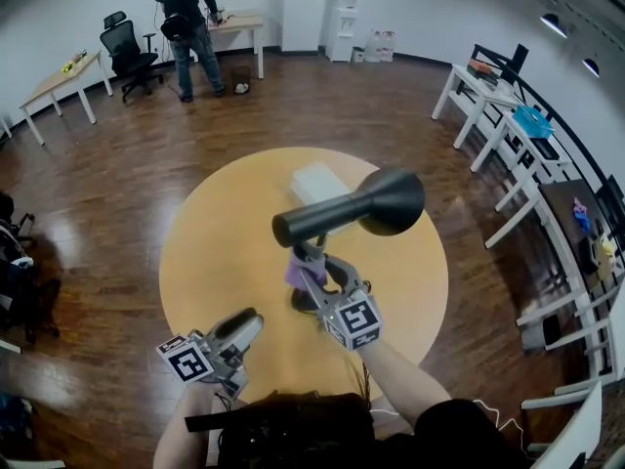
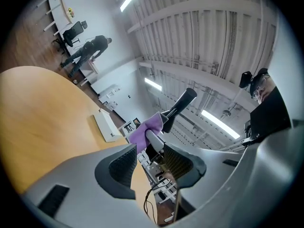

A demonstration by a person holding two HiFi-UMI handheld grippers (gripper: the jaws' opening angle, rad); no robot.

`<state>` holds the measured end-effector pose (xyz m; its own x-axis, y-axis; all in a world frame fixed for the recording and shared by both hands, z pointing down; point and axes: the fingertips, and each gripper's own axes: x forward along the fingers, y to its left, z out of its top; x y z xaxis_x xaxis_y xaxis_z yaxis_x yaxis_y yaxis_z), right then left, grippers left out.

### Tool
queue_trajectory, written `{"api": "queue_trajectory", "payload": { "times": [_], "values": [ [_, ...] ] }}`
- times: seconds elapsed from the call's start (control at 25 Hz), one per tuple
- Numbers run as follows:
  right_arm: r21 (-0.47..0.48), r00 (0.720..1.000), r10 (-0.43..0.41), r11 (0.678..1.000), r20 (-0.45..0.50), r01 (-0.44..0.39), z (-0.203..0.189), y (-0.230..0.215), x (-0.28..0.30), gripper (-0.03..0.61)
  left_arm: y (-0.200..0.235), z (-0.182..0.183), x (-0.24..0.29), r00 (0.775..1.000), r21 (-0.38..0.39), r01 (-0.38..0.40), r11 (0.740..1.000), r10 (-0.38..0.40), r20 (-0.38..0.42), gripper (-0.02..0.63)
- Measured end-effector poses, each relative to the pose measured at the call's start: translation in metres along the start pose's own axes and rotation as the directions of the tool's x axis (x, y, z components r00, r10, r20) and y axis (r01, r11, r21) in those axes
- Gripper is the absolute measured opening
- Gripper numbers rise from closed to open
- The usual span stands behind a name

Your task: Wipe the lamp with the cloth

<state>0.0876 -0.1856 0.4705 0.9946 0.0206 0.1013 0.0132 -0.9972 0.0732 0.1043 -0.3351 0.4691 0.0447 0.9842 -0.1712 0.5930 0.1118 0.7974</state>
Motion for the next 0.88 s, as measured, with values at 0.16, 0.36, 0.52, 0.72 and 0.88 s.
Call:
{"api": "queue_trajectory", "payload": {
  "times": [0.16, 0.36, 0.52, 0.72, 0.88],
  "values": [
    [0.011, 0.992, 0.048, 0.999, -0.115, -0.047, -0.043, 0.009, 0.008, 0.138, 0.007, 0.003, -0.003, 0.999, 0.001, -0.029, 1.0, 0.029, 0.021, 0.175],
    [0.036, 0.969, 0.1, 0.995, -0.228, -0.094, -0.095, 0.018, 0.015, 0.138, 0.008, -0.002, -0.012, 0.998, -0.016, -0.051, 0.999, 0.052, 0.044, 0.175],
    [0.053, 0.919, 0.146, 0.989, -0.367, -0.136, -0.149, 0.023, 0.016, 0.14, 0.012, -0.006, -0.021, 0.995, -0.021, -0.08, 0.997, 0.081, 0.064, 0.175],
    [0.103, 0.859, 0.175, 0.984, -0.481, -0.143, -0.191, 0.027, 0.022, 0.137, 0.016, -0.001, -0.036, 0.989, -0.027, -0.116, 0.993, 0.118, 0.092, 0.175],
    [0.152, 0.837, 0.169, 0.983, -0.521, -0.104, -0.212, 0.029, 0.023, 0.135, 0.016, 0.0, -0.044, 0.986, -0.023, -0.128, 0.992, 0.129, 0.102, 0.175]
  ]
}}
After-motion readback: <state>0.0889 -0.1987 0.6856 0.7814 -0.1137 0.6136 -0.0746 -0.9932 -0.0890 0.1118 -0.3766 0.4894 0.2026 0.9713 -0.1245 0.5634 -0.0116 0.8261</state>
